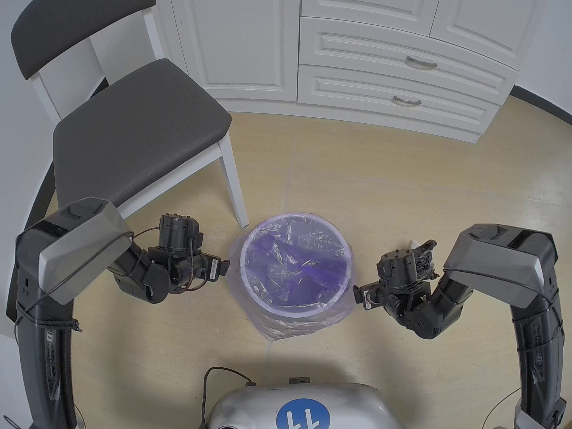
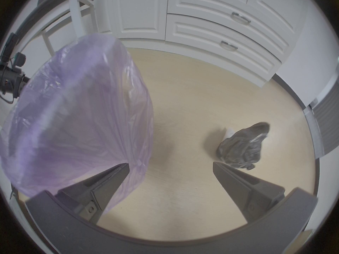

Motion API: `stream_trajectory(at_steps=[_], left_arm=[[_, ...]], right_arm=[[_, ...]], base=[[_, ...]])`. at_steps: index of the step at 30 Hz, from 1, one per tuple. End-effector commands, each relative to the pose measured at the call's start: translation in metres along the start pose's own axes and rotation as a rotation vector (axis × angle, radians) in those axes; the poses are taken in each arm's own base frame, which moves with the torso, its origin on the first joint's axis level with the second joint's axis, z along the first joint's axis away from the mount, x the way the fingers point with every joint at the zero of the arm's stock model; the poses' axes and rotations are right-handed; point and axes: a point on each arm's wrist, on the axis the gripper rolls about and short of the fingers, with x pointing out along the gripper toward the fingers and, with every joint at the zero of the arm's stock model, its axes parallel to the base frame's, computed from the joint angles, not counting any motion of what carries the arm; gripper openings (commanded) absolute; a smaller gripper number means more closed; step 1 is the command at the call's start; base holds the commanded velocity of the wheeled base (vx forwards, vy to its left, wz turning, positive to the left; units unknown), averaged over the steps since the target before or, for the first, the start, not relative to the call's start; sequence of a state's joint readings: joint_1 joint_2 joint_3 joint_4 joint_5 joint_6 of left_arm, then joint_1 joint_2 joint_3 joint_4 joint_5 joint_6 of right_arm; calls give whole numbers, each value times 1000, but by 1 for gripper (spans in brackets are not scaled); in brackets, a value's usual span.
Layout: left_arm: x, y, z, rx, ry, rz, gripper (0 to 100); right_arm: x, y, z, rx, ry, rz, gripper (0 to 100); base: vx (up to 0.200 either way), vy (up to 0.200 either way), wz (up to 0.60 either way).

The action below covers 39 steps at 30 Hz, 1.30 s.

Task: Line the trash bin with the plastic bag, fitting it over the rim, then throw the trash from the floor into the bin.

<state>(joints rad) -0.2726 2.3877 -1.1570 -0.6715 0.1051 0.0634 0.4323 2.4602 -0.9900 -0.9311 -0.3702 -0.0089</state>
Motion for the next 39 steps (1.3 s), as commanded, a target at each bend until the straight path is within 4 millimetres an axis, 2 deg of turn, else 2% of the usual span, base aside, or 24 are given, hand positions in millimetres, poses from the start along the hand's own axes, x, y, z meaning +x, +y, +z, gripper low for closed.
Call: stream_trajectory(at_steps=[1, 4, 7, 9, 13, 15, 19, 20, 21, 28, 34, 39], left_arm=[[-42, 13, 27, 10, -65, -25, 100], [-59, 9, 33, 9, -93, -53, 100], [-73, -10, 38, 25, -113, -92, 100], [-90, -27, 46, 13, -149, -133, 100], [-99, -62, 45, -23, -146, -215, 100], [-96, -74, 41, -29, -135, -207, 100], [-77, -98, 28, -38, -101, -133, 100], [-77, -98, 28, -38, -101, -133, 100], [-67, -110, 18, -38, -78, -135, 100], [-33, -130, -5, -15, -46, -22, 100], [-31, -138, -13, 12, -38, 40, 100], [-47, -144, -26, 104, 0, 24, 100]], right_arm=[[-40, -14, 28, -21, -63, 3, 100], [-49, -12, 31, -22, -90, 5, 100], [-62, -6, 31, -46, -114, 23, 100], [-70, -4, 30, -79, -142, 29, 100], [-72, -3, 28, -92, -185, -3, 100], [-74, 0, 27, -106, -194, -12, 100], [-99, 11, 18, -167, -226, 13, 100], [-99, 11, 18, -167, -226, 13, 100], [-108, 14, 19, -189, -263, 18, 100], [-110, 8, 21, -218, -333, -34, 100], [-111, 8, 22, -218, -335, -36, 100], [-111, 8, 22, -224, -335, -37, 100]], base=[[0, 0, 0], [0, 0, 0], [0, 0, 0], [0, 0, 0], [0, 0, 0], [0, 0, 0], [0, 0, 0], [0, 0, 0], [0, 0, 0], [0, 0, 0], [0, 0, 0], [0, 0, 0]])
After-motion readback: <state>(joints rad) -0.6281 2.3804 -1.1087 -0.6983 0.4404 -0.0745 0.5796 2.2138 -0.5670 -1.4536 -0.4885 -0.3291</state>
